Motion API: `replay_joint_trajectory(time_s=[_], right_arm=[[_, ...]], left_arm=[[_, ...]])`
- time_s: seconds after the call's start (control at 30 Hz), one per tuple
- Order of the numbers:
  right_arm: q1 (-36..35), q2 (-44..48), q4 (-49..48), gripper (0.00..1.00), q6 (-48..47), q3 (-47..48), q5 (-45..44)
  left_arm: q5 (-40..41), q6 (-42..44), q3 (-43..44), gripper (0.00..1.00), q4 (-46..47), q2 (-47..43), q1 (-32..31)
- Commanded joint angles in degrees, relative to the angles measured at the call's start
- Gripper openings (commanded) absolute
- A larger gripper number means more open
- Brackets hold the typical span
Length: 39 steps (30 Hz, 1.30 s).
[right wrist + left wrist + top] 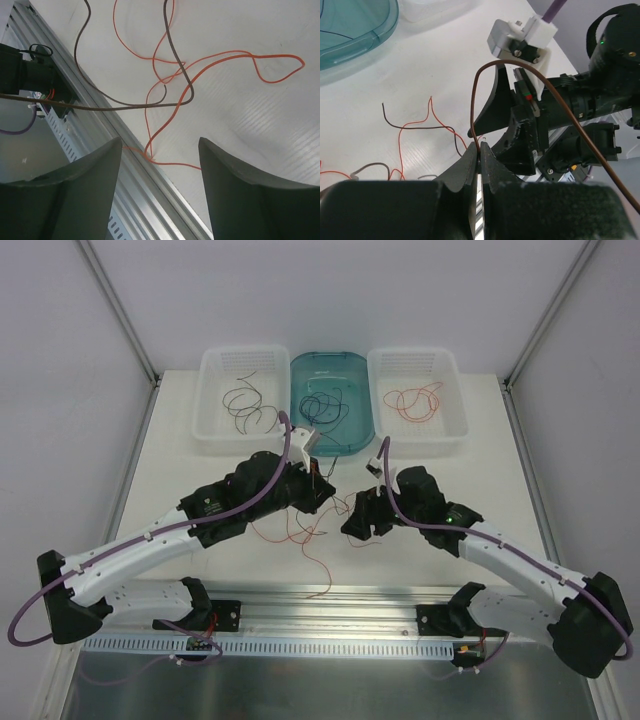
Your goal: Untangle the cables
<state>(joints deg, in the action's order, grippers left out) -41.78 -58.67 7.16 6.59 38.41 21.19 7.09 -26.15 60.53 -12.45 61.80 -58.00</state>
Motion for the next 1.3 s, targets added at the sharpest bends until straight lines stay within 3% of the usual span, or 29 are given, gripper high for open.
replay_joint_trajectory(time_s=[0.0,0.1,0.17,0.2,0.27,0.57,0.77,0.93,1.07,1.17,1.27], right_arm=[[-0.41,-2.05,-6.54,0.66,0.71,-0.53,1.48],[-0.41,-3.90,-6.89,0.51,0.71,-0.45,2.54],[-0.41,-4.08,-6.63,0.27,0.27,-0.27,1.23],[-0.32,-3.47,-5.93,0.09,-0.08,-0.10,0.18],[0.12,-2.42,-4.18,0.01,-1.31,-0.01,-2.98],[10.83,6.64,9.96,0.01,-4.48,2.63,-10.45],[17.60,7.79,15.86,0.01,-2.99,4.39,-14.59],[22.35,6.47,17.63,0.01,-0.70,3.69,-14.17],[22.44,4.71,17.54,0.01,-0.44,2.02,-11.62],[22.44,3.66,16.75,0.08,-0.35,0.61,-8.98],[21.74,3.39,16.66,0.21,-0.35,-1.14,-8.01]], left_arm=[[-0.06,0.05,1.96,0.00,-0.03,-2.20,0.60],[-0.06,-0.04,1.61,0.00,-0.73,-3.35,0.69],[-0.06,0.14,1.43,0.00,-1.61,-4.23,0.87],[-0.06,0.14,1.34,0.00,-2.57,-4.49,1.04],[-0.41,0.22,0.91,0.00,-3.81,-5.37,1.39],[-14.29,2.42,-0.15,0.00,-18.64,-9.59,3.68],[-15.00,3.65,-0.16,0.00,-24.99,-17.13,3.86],[-14.65,4.70,5.38,0.00,-30.09,-19.88,4.21],[-8.97,5.58,10.21,0.00,-30.62,-19.01,4.30],[-1.15,7.16,15.22,0.00,-31.23,-15.15,4.38],[3.88,9.26,21.19,0.00,-31.23,-9.71,4.65]])
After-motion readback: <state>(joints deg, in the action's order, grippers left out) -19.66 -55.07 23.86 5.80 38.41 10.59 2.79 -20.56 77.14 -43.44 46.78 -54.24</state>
